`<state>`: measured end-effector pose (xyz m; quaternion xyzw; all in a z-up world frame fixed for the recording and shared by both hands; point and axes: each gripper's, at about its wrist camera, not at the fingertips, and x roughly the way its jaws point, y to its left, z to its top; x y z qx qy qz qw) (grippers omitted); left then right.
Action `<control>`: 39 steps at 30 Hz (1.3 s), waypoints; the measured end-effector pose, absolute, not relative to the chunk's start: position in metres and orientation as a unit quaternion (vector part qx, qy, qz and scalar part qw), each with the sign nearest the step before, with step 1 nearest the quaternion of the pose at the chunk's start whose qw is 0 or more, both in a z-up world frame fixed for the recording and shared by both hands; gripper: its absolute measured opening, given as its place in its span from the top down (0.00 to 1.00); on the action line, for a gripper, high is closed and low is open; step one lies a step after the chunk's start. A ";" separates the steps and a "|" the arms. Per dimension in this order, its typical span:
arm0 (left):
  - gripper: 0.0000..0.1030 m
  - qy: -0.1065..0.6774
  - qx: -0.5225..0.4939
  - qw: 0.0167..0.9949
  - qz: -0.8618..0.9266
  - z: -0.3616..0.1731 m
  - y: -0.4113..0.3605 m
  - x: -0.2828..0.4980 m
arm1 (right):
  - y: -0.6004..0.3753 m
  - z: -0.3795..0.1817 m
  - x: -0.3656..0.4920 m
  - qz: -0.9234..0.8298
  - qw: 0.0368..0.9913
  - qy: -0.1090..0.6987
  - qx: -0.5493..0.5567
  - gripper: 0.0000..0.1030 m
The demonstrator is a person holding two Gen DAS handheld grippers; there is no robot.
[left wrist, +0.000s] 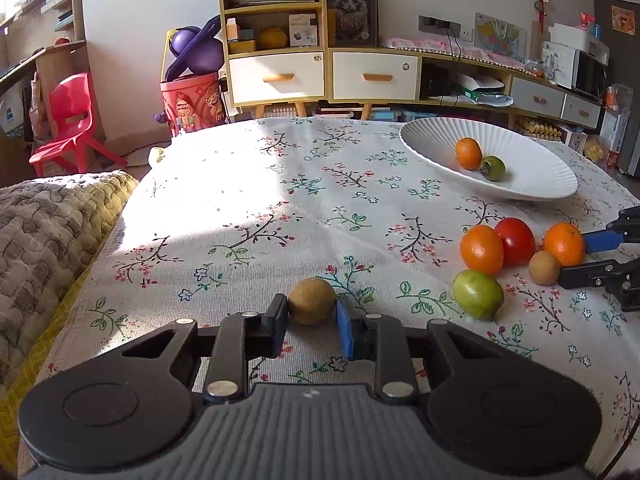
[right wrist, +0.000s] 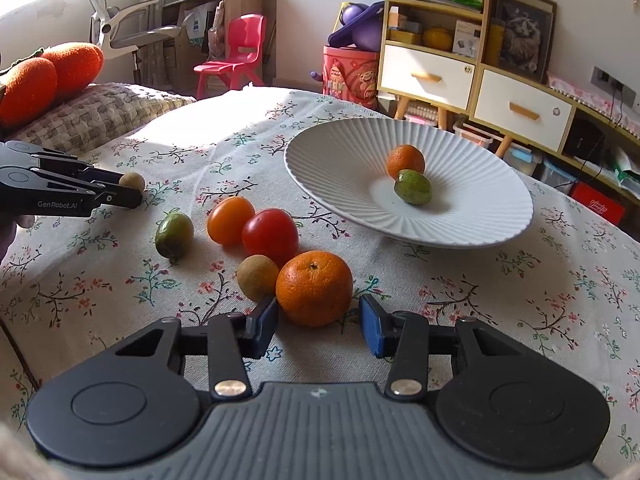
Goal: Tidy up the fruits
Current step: 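Grasp the brown kiwi with the left gripper while the right gripper approaches the large orange, then close the right gripper on the large orange while the left gripper holds the kiwi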
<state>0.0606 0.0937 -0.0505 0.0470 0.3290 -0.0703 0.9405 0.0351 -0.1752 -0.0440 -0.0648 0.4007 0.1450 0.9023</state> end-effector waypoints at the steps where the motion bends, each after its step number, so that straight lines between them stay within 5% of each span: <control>1: 0.91 0.330 0.047 0.940 -0.070 -0.050 0.093 0.061 | -0.175 -0.043 0.035 0.146 0.902 0.401 -0.064 0.64; 25: 0.91 0.341 0.039 0.936 -0.078 -0.029 0.071 0.067 | -0.174 -0.025 0.036 0.118 0.901 0.414 -0.054 0.68; 31: 0.91 0.336 0.039 0.937 -0.088 -0.022 0.061 0.070 | -0.174 -0.017 0.036 0.116 0.904 0.408 -0.050 0.79; 39: 0.91 0.345 0.042 0.933 -0.098 -0.027 0.052 0.069 | -0.171 -0.030 0.041 0.123 0.895 0.426 -0.042 0.60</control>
